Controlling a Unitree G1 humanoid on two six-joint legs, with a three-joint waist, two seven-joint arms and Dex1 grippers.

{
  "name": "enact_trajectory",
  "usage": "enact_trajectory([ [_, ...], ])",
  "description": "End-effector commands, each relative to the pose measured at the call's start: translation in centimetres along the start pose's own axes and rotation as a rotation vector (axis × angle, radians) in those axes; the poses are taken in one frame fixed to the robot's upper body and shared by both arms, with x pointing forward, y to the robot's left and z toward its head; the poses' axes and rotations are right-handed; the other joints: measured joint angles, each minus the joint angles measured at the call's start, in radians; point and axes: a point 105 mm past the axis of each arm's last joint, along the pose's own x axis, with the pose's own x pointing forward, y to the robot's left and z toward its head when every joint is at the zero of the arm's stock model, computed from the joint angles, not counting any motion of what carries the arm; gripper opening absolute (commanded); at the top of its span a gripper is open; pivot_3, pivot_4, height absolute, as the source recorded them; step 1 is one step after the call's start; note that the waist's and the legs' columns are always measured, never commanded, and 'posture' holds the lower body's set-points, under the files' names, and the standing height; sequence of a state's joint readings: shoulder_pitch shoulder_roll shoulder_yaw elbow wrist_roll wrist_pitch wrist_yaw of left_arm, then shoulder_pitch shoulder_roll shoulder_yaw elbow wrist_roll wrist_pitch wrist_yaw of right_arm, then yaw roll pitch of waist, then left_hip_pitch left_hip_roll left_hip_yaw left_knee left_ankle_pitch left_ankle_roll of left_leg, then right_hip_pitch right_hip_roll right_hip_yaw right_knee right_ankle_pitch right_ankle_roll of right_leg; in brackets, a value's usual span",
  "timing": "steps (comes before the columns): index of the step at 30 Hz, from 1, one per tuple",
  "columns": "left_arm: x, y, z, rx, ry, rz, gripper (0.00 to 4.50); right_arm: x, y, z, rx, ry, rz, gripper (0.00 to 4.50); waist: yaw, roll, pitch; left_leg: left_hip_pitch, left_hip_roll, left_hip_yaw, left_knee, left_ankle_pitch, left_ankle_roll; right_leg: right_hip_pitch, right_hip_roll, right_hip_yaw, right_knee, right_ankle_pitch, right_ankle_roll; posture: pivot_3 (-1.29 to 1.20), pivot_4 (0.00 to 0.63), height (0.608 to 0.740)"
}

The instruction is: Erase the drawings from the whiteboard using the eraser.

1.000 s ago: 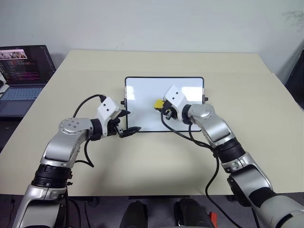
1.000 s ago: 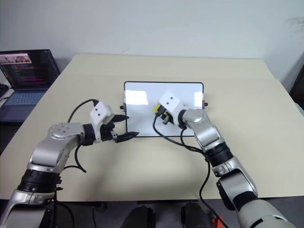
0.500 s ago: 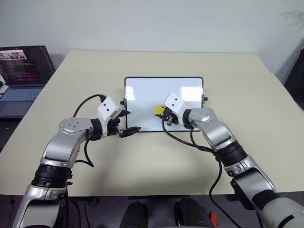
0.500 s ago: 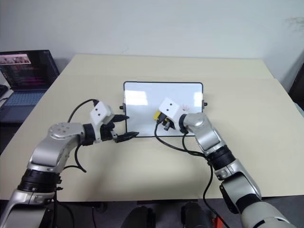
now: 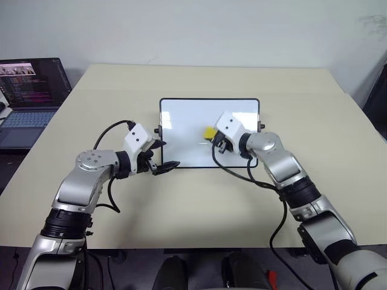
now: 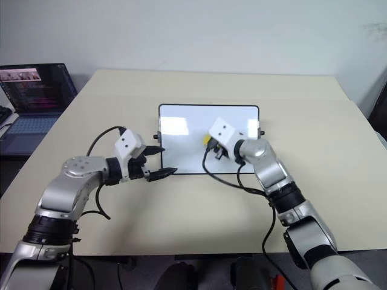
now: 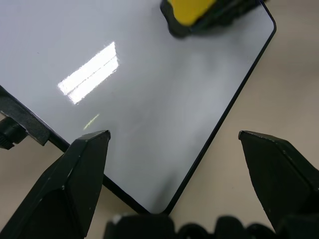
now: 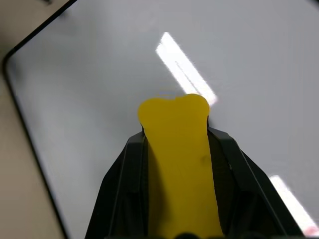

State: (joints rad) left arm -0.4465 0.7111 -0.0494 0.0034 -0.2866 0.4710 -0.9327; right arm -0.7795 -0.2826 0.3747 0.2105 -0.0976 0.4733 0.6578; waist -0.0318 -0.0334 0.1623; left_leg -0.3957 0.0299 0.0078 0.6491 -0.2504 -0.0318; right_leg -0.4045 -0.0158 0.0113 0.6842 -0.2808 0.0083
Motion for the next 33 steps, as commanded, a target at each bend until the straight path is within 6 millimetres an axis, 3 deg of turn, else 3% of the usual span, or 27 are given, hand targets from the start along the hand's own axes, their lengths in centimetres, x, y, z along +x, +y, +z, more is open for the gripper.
enact_trajectory([
  [1,-0.2,0.2,1.4,0.041,-0.039,0.005,4.50,-0.2,-1.5,-1.5,0.004,0.064,-0.079,1.27,0.000,0.000,0.000,0.000,0.000,0.000,0.000,0.000,0.000,0.000,0.000,0.000,0.000,0.000,0.000,0.00,0.150,0.740],
  [5,-0.2,0.2,1.4,0.041,-0.038,0.005,4.50,-0.5,-4.5,0.1,-0.018,0.006,-0.236,1.27,0.000,0.000,0.000,0.001,0.000,0.001,0.000,0.000,0.000,0.000,0.001,0.002,0.002,0.000,0.000,0.00,0.150,0.740],
  [7,-0.2,0.2,1.4,0.041,-0.038,0.005,4.50,-0.5,-5.0,0.2,-0.019,0.006,-0.250,1.27,0.000,0.000,0.000,0.002,0.000,0.001,0.001,0.001,0.001,0.000,0.001,0.002,0.002,0.000,0.000,0.00,0.150,0.740],
  [12,-0.2,0.2,1.4,0.040,-0.039,0.006,4.50,-0.3,-3.6,-1.1,-0.010,0.047,-0.173,1.27,0.001,0.000,0.000,0.001,0.000,0.001,0.000,0.001,0.001,0.000,0.000,0.002,0.001,0.000,0.000,0.00,0.150,0.740],
  [17,-0.2,0.1,1.4,0.040,-0.037,0.002,4.50,-0.2,-0.8,-2.4,-0.003,0.105,-0.037,1.27,0.000,0.000,0.000,0.001,0.000,0.001,0.000,0.001,0.001,0.000,0.000,0.002,0.001,0.000,0.000,0.00,0.150,0.740],
  [20,-0.3,0.1,1.4,0.042,-0.036,0.002,4.50,-0.4,-0.8,-2.7,-0.008,0.116,-0.033,1.27,0.000,0.000,0.000,0.002,0.000,0.001,0.000,0.001,0.001,0.000,0.001,0.002,0.002,0.000,0.000,0.00,0.150,0.740],
  [27,-0.2,0.1,1.4,0.041,-0.037,-0.001,4.50,-0.8,-5.1,-0.7,-0.029,0.041,-0.237,1.27,0.000,0.000,0.000,0.002,0.000,0.002,0.000,0.001,0.001,0.000,0.001,0.002,0.002,0.000,0.000,0.00,0.150,0.740],
  [33,-0.1,0.0,1.4,0.041,-0.037,-0.004,4.50,-0.1,-5.2,1.6,-0.005,-0.047,-0.247,1.27,0.000,0.000,0.000,0.001,0.000,0.002,0.000,0.001,0.001,0.000,0.001,0.002,0.001,0.000,0.000,0.00,0.150,0.740],
])
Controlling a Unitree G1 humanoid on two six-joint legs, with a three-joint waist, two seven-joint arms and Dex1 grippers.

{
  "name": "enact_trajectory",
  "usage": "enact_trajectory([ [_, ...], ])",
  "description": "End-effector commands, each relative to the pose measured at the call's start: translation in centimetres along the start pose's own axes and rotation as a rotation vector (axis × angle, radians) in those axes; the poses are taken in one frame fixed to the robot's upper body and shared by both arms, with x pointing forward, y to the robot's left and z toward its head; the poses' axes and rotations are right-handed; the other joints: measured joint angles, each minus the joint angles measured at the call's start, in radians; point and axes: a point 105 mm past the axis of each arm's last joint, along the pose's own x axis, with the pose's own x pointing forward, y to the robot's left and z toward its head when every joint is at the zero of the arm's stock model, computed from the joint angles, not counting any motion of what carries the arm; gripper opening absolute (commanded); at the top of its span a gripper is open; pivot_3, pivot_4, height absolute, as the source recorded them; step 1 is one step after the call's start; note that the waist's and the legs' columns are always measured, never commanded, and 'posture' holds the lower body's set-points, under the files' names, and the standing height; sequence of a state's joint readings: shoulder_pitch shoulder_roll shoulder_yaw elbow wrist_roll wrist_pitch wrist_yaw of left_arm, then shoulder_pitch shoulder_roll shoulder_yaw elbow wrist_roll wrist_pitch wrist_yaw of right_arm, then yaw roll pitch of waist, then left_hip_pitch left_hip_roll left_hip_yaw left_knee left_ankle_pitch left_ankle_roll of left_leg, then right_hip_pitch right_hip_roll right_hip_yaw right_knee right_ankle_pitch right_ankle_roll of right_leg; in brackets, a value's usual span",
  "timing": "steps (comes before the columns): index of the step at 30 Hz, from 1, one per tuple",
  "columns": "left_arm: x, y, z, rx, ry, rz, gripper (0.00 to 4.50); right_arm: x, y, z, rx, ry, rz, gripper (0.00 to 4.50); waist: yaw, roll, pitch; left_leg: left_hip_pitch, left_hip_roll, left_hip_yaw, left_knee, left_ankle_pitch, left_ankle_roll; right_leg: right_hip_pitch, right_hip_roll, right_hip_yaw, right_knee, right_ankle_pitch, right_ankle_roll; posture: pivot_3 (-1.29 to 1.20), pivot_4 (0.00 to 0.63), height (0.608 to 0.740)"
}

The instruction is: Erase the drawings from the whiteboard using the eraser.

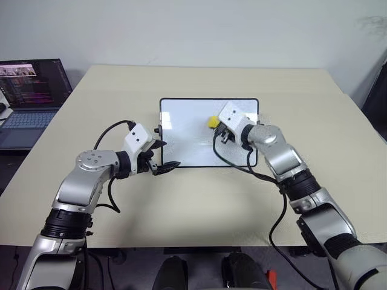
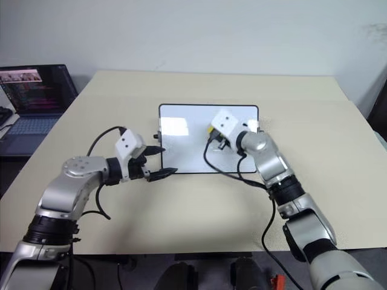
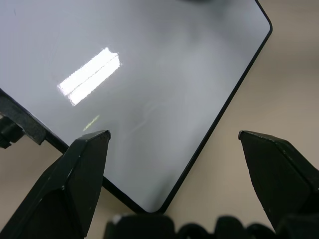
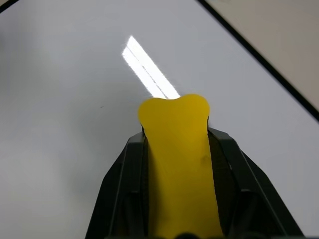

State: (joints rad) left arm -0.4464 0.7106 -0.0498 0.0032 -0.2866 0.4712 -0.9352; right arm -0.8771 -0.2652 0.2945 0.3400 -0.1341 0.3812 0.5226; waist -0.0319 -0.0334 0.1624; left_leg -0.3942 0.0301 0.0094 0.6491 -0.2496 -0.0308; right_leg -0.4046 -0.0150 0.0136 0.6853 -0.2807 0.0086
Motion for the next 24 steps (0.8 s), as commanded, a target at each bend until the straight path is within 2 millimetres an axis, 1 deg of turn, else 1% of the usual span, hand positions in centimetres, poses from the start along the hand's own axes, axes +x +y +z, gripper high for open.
enact_trajectory([
  [1,-0.1,0.0,1.4,0.041,-0.038,-0.001,4.50,0.5,0.1,0.4,0.029,-0.012,-0.016,1.27,-0.001,0.000,0.000,0.000,0.000,0.000,0.000,0.000,0.000,0.000,0.000,0.000,0.000,0.000,0.000,0.00,0.150,0.740],
  [4,-0.1,0.0,1.4,0.042,-0.038,-0.001,4.50,0.9,2.1,0.4,0.033,-0.007,0.057,1.27,-0.008,0.000,0.000,0.000,0.001,0.001,-0.001,0.000,0.000,-0.001,0.000,0.001,-0.001,0.000,0.000,0.00,0.150,0.740],
  [5,-0.1,0.0,1.4,0.042,-0.038,-0.001,4.50,0.9,2.6,0.1,0.031,0.003,0.078,1.27,-0.008,0.000,0.000,0.000,0.001,0.001,-0.001,0.000,0.000,-0.001,0.000,0.001,-0.001,0.000,0.000,0.00,0.150,0.740],
  [8,-0.2,0.1,1.4,0.040,-0.039,0.002,4.50,0.6,5.0,-1.3,0.005,0.050,0.183,1.27,-0.007,0.000,0.000,0.000,0.001,0.000,-0.002,0.000,0.000,-0.001,0.000,0.000,-0.002,0.000,0.000,0.00,0.150,0.740],
  [9,-0.2,0.0,1.3,0.039,-0.039,0.002,4.50,0.4,5.5,-1.6,-0.005,0.058,0.200,1.27,-0.007,0.000,0.000,-0.001,0.001,0.000,-0.003,0.000,0.000,-0.001,0.000,0.000,-0.003,0.000,0.000,0.00,0.150,0.740],
  [10,-0.2,0.0,1.3,0.038,-0.039,0.002,4.50,0.4,5.5,-1.6,-0.003,0.055,0.194,1.27,-0.007,0.000,0.000,-0.001,0.000,0.000,-0.002,0.000,0.000,-0.001,0.000,0.000,-0.003,0.000,0.000,0.00,0.150,0.740],
  [12,-0.1,-0.1,1.3,0.037,-0.040,0.000,4.50,0.3,5.2,-1.3,0.003,0.043,0.170,1.27,-0.007,0.000,0.000,-0.001,0.000,0.000,-0.002,0.000,0.000,-0.001,0.000,0.000,-0.003,0.000,0.000,0.00,0.150,0.740],
  [14,-0.1,-0.1,1.4,0.037,-0.042,-0.002,4.50,-0.1,4.4,-0.8,0.021,0.019,0.136,1.27,-0.005,0.000,0.000,-0.001,0.000,0.000,-0.002,0.000,0.000,0.000,0.000,0.000,-0.003,0.000,0.000,0.00,0.150,0.740],
  [16,0.0,-0.1,1.5,0.037,-0.046,-0.005,4.50,-1.0,2.9,0.4,0.073,-0.037,0.076,1.27,0.000,0.000,0.000,-0.001,0.000,0.000,-0.002,0.000,0.000,-0.001,0.000,-0.001,-0.003,0.000,0.000,0.00,0.150,0.740],
  [17,0.0,-0.1,1.5,0.037,-0.047,-0.006,4.50,-1.4,2.5,0.7,0.091,-0.053,0.060,1.27,0.001,0.001,0.001,-0.002,0.000,0.000,-0.002,0.000,0.000,-0.001,0.000,-0.001,-0.003,0.000,0.000,0.00,0.150,0.740],
  [19,0.2,-0.2,1.8,0.041,-0.056,-0.016,4.50,-3.1,1.2,2.4,0.187,-0.130,0.016,1.27,0.005,0.001,0.001,-0.005,0.000,-0.001,-0.002,0.000,0.000,-0.002,0.000,-0.002,-0.004,0.000,0.000,0.00,0.150,0.740],
  [21,0.4,-0.4,2.1,0.047,-0.064,-0.027,4.50,-4.9,0.3,3.4,0.270,-0.178,-0.007,1.27,0.006,0.001,0.001,-0.006,-0.001,-0.002,-0.002,0.000,0.000,-0.003,-0.002,-0.003,-0.005,0.000,0.000,0.00,0.150,0.740],
  [23,0.4,-0.4,2.3,0.051,-0.069,-0.033,4.50,-6.0,0.1,3.5,0.296,-0.179,-0.016,1.27,0.006,0.001,0.001,-0.007,-0.001,-0.002,-0.002,-0.001,-0.001,-0.003,-0.002,-0.003,-0.006,0.000,0.001,0.00,0.150,0.740],
  [24,0.5,-0.5,2.6,0.058,-0.078,-0.042,4.50,-7.0,-0.1,2.9,0.288,-0.162,-0.029,1.27,0.006,0.001,0.001,-0.007,-0.001,-0.002,-0.003,-0.001,-0.001,-0.003,-0.002,-0.003,-0.006,-0.001,0.001,0.00,0.150,0.740],
])
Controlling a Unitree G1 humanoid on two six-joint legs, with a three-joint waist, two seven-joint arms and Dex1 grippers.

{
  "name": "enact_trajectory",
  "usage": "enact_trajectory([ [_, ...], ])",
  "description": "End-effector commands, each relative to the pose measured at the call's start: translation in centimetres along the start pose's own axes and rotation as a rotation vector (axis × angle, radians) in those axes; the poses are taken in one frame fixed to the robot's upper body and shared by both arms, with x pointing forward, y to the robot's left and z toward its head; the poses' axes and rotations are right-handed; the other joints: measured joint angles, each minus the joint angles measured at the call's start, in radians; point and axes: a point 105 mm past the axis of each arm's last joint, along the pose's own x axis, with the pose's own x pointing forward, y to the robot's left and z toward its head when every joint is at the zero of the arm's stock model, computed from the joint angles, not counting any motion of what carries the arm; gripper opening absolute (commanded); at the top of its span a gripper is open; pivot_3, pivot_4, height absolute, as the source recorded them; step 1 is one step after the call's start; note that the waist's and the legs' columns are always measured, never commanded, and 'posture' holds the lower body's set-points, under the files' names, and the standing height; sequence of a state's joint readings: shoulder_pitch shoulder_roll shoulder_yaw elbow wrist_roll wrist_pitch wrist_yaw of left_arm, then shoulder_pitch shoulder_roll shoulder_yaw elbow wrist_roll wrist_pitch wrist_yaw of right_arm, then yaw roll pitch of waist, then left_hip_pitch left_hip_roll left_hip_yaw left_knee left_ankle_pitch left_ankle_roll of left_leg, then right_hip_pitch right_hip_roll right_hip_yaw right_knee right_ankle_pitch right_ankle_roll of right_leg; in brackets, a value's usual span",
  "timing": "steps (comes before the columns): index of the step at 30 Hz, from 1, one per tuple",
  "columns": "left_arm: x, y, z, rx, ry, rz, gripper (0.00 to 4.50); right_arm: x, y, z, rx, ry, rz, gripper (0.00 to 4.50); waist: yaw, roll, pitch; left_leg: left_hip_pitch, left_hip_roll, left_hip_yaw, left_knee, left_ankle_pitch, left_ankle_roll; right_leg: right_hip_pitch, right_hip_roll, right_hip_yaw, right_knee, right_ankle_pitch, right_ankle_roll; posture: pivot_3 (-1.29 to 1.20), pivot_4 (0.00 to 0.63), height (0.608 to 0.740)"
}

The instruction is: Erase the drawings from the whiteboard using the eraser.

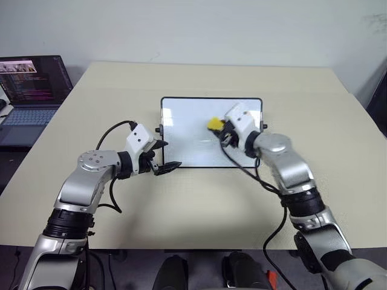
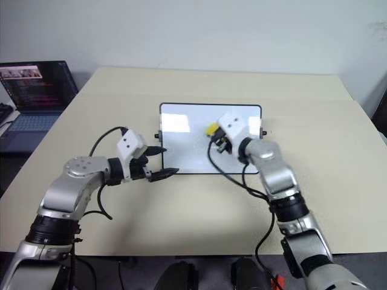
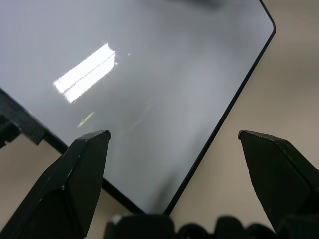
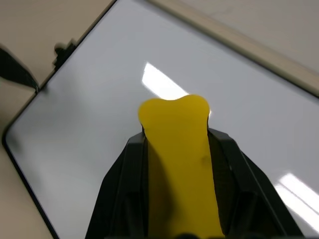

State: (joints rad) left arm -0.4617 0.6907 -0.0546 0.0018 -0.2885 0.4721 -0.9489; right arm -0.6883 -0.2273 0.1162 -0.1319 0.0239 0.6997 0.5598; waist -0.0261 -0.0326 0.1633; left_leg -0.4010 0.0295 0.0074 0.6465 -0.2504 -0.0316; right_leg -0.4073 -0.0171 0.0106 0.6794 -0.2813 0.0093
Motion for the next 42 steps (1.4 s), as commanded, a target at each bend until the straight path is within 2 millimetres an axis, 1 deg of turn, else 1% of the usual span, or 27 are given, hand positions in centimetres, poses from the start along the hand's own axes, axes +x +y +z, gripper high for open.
enact_trajectory([
  [1,0.2,-0.2,2.4,0.062,-0.064,-0.024,4.50,-3.3,-0.9,0.5,-0.005,-0.009,-0.042,1.27,0.002,0.000,0.000,0.000,0.000,0.000,0.000,0.000,0.000,0.000,0.000,0.000,0.000,0.000,0.000,0.00,0.150,0.740],
  [3,0.5,-0.4,3.0,0.074,-0.078,-0.042,4.50,-5.2,-1.0,-1.1,-0.013,0.038,-0.059,1.27,0.006,0.000,0.000,0.000,-0.001,-0.001,-0.001,0.000,0.000,0.001,0.000,-0.001,-0.001,-0.001,0.000,0.00,0.150,0.740],
  [5,0.8,-0.6,3.2,0.078,-0.081,-0.059,4.50,-6.1,-0.5,-2.7,-0.020,0.089,-0.063,1.27,0.006,0.000,0.000,0.000,-0.001,-0.001,-0.001,0.000,0.000,0.001,0.000,-0.001,-0.001,-0.001,0.000,0.00,0.150,0.740],
  [7,1.0,-0.7,3.1,0.080,-0.075,-0.070,4.50,-6.5,0.1,-3.8,-0.020,0.119,-0.063,1.27,-0.001,0.000,0.001,0.000,-0.001,0.000,-0.001,0.000,0.000,0.001,0.000,0.000,-0.001,-0.001,0.000,0.00,0.150,0.740],
  [9,1.2,-0.6,3.0,0.081,-0.069,-0.076,4.50,-6.3,0.7,-4.1,-0.024,0.129,-0.058,1.27,-0.012,-0.001,0.002,0.002,-0.001,0.002,-0.001,0.000,0.000,0.001,0.001,0.002,0.001,-0.001,0.001,0.00,0.150,0.740],
  [13,1.4,-0.6,3.1,0.090,-0.066,-0.092,4.50,-5.1,0.6,-3.7,-0.034,0.113,-0.083,1.27,-0.019,-0.001,0.003,0.004,0.000,0.001,0.000,0.000,0.000,0.001,0.008,0.003,0.002,-0.001,0.000,0.00,0.150,0.740],
  [15,1.5,-0.7,3.3,0.094,-0.069,-0.100,4.50,-4.4,-0.5,-2.9,-0.057,0.094,-0.124,1.27,-0.018,-0.001,0.003,0.003,0.000,0.001,0.000,0.000,0.000,0.000,0.012,0.003,0.001,-0.001,0.000,0.00,0.150,0.740],
  [17,1.7,-0.7,3.5,0.098,-0.075,-0.108,4.50,-3.8,-1.7,-2.1,-0.078,0.075,-0.167,1.27,-0.017,-0.001,0.003,0.003,0.000,0.001,0.000,0.000,0.000,0.000,0.012,0.003,0.001,-0.001,0.000,0.00,0.150,0.740],
  [22,2.0,-1.0,3.7,0.103,-0.082,-0.125,4.50,-3.0,-3.5,-1.6,-0.091,0.061,-0.225,1.27,-0.005,-0.001,0.003,0.002,0.001,0.001,0.000,0.000,0.000,0.000,0.009,0.004,0.000,-0.001,0.000,0.00,0.150,0.740],
  [25,2.2,-1.2,3.9,0.118,-0.082,-0.133,4.50,-2.4,-3.8,-1.7,-0.092,0.059,-0.232,1.27,-0.004,-0.001,0.003,0.001,0.001,0.002,0.000,0.000,0.000,0.000,0.008,0.003,-0.001,-0.001,0.000,0.00,0.150,0.740],
  [30,2.5,-1.7,4.6,0.136,-0.097,-0.147,4.50,-1.9,-3.5,-2.1,-0.091,0.064,-0.226,1.27,-0.004,-0.001,0.003,0.001,0.001,0.002,0.000,0.000,0.000,0.000,0.008,0.003,0.000,-0.001,0.000,0.00,0.150,0.740],
  [32,2.5,-1.8,4.7,0.138,-0.100,-0.149,4.50,-2.3,-3.4,-2.1,-0.093,0.061,-0.225,1.27,-0.004,-0.001,0.003,0.001,0.001,0.001,0.000,0.000,0.000,0.000,0.008,0.003,0.000,-0.001,0.000,0.00,0.150,0.740],
  [34,2.4,-1.9,4.7,0.138,-0.102,-0.150,4.50,-3.4,-3.0,-1.7,-0.082,0.040,-0.216,1.27,-0.003,-0.001,0.003,0.001,0.001,0.001,0.000,0.000,0.000,0.000,0.008,0.003,0.000,-0.001,0.000,0.00,0.150,0.740],
  [36,2.3,-1.9,4.7,0.134,-0.104,-0.145,4.50,-4.6,-1.8,-1.4,-0.042,0.021,-0.179,1.27,-0.003,-0.001,0.003,0.001,0.001,0.001,0.000,0.000,0.000,0.000,0.008,0.003,0.000,-0.001,0.000,0.00,0.150,0.740],
  [37,2.3,-1.8,4.6,0.132,-0.105,-0.137,4.50,-5.3,-1.2,-1.6,-0.017,0.026,-0.161,1.27,-0.002,-0.001,0.003,0.000,0.001,0.001,-0.001,0.000,0.000,0.000,0.008,0.003,0.000,-0.001,0.000,0.00,0.150,0.740],
  [38,2.2,-1.8,4.6,0.130,-0.106,-0.131,4.50,-5.8,-0.7,-1.9,0.000,0.037,-0.149,1.27,-0.002,-0.001,0.003,0.000,0.001,0.001,0.000,0.000,0.000,0.000,0.008,0.003,0.000,-0.001,0.000,0.00,0.150,0.740],
  [42,2.1,-2.0,4.2,0.113,-0.101,-0.130,4.50,-7.9,1.2,-4.6,0.035,0.130,-0.113,1.27,-0.002,-0.001,0.003,0.001,0.001,0.001,0.000,0.000,0.000,0.000,0.008,0.003,0.000,-0.001,0.001,0.00,0.150,0.740],
])
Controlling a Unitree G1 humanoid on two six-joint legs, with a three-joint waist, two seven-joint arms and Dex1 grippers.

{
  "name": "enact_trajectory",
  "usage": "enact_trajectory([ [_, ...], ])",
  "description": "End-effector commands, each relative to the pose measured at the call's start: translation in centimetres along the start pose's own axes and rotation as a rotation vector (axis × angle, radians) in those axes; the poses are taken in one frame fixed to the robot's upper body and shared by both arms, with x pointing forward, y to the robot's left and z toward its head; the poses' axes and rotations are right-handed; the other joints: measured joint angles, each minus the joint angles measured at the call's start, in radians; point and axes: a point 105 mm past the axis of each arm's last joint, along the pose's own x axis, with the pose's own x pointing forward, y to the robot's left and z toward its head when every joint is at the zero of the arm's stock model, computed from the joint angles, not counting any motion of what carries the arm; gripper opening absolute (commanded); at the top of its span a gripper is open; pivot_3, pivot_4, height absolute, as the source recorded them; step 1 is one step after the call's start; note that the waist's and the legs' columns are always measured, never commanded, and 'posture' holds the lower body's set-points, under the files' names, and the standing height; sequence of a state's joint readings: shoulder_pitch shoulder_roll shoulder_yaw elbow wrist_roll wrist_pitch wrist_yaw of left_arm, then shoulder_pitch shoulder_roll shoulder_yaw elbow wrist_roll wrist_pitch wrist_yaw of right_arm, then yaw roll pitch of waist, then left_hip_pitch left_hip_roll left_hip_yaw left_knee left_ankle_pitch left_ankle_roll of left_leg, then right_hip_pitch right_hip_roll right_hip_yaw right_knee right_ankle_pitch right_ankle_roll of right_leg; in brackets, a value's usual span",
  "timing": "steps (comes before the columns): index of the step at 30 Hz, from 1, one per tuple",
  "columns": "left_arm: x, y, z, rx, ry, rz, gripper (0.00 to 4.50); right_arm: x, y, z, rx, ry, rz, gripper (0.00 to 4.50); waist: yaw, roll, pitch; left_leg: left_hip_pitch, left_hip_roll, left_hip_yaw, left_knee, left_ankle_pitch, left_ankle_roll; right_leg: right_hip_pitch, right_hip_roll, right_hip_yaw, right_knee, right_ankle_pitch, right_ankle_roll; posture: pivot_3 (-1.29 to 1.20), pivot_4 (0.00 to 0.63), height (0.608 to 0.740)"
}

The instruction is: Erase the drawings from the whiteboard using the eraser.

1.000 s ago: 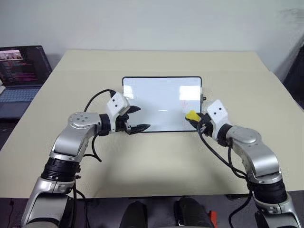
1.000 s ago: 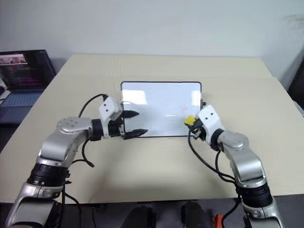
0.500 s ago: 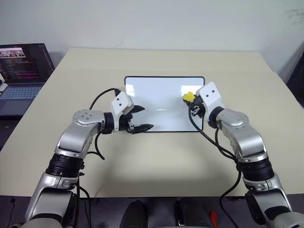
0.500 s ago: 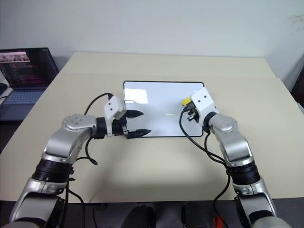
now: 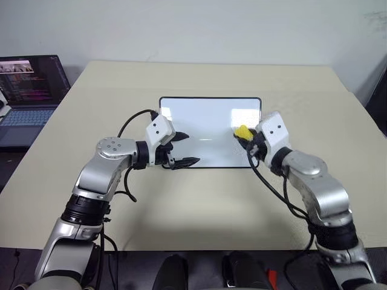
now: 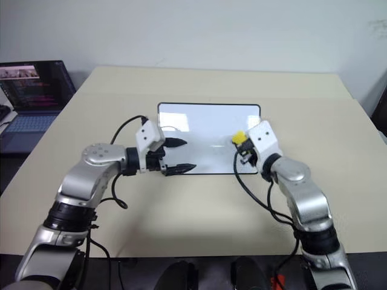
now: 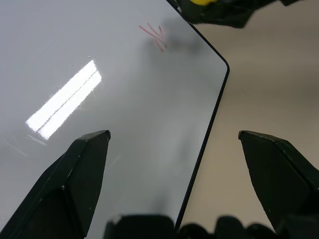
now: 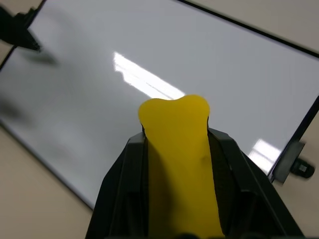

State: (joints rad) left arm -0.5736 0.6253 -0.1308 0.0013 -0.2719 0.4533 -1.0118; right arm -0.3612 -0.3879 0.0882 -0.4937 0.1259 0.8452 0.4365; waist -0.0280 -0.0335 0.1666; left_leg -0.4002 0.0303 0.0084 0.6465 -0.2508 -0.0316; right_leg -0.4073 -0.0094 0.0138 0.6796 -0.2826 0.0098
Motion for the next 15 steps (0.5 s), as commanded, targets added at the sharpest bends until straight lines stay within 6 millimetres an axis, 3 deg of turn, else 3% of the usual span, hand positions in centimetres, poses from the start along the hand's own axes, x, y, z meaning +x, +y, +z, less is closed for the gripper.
enact_trajectory([
  [1,-0.4,-0.2,0.9,0.020,-0.031,0.011,4.50,-1.6,0.9,-1.2,-0.028,0.035,0.009,1.27,0.000,0.000,0.000,0.000,0.000,0.000,0.000,0.000,0.000,0.000,0.000,0.000,0.000,0.000,0.000,0.00,0.150,0.740],
  [3,-0.4,-0.2,0.9,0.014,-0.036,0.019,4.50,-1.9,1.2,-2.9,-0.065,0.080,-0.001,1.27,0.000,0.000,0.000,0.001,0.000,0.000,0.000,0.000,0.000,0.000,0.000,0.000,0.001,0.000,0.000,0.00,0.150,0.740],
  [7,-0.2,-0.1,1.1,0.006,-0.050,0.035,4.50,-1.6,1.3,-3.7,-0.051,0.081,-0.025,1.27,-0.006,0.000,0.000,0.002,0.000,0.001,0.000,0.000,0.000,0.000,0.002,0.001,0.001,0.000,0.000,0.00,0.150,0.740],
  [15,0.6,-0.2,1.2,0.003,-0.072,0.038,4.50,0.2,0.5,-1.0,-0.050,-0.011,-0.047,1.27,-0.004,-0.001,0.000,0.002,0.000,0.000,0.001,0.000,0.000,0.000,0.002,0.001,0.001,0.000,0.000,0.00,0.150,0.740],
])
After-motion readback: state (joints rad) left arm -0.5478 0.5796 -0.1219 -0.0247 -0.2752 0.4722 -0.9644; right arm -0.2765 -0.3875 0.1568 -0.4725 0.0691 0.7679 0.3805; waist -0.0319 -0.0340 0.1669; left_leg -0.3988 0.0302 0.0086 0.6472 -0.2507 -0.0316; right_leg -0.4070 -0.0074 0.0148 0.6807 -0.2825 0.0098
